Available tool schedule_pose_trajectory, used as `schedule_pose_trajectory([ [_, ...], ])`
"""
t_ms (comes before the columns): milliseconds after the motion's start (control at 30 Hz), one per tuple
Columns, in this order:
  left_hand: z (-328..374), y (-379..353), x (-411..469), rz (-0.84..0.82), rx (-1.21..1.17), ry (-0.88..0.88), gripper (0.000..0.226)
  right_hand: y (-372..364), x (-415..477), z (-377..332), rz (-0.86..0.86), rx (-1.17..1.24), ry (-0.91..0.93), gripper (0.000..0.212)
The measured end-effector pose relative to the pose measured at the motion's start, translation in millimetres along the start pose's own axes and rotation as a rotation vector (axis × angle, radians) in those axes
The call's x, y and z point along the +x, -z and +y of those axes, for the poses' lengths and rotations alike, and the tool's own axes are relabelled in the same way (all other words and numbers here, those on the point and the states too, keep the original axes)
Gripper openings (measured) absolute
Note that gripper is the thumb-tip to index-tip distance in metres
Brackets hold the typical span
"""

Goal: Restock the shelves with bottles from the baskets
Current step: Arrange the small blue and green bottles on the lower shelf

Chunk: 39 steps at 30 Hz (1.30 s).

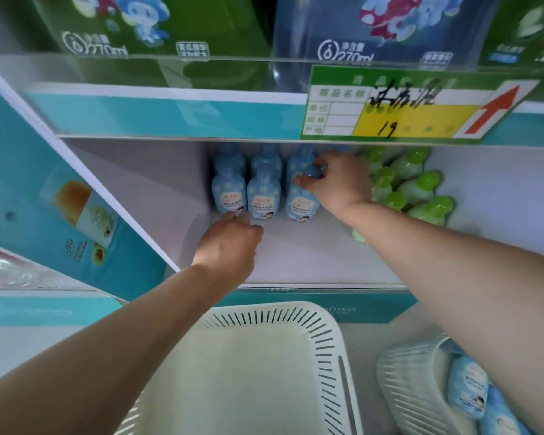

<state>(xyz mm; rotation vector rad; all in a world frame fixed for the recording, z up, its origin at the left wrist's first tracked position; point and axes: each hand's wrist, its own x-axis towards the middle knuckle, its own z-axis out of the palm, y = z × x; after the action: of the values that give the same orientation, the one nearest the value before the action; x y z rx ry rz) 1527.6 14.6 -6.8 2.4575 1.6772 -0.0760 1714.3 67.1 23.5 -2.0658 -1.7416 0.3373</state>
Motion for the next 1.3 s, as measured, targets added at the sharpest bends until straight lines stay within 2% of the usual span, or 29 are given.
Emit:
schedule_pose_trajectory([
  [567, -3, -9, -5, -0.075, 0.035, -0.022, 0.028, -15, 11, 9, 0.019, -0.071, 0.043, 0.036],
  [867, 14, -1, -4, -0.103, 0.064, -0.049, 0.028, -1, -4, 8, -0.046, -0.057, 0.030, 0.048],
  [1100, 72, 6, -4, -0.122, 0.092, -0.167, 0.030, 32, -70, 55, -0.096, -0.012, 0.061, 0.032],
  [1300, 160, 3, -11, -0.163, 0.106, -0.351, 0.032, 70, -161, 139, -0.094, -0.006, -0.111, 0.028],
])
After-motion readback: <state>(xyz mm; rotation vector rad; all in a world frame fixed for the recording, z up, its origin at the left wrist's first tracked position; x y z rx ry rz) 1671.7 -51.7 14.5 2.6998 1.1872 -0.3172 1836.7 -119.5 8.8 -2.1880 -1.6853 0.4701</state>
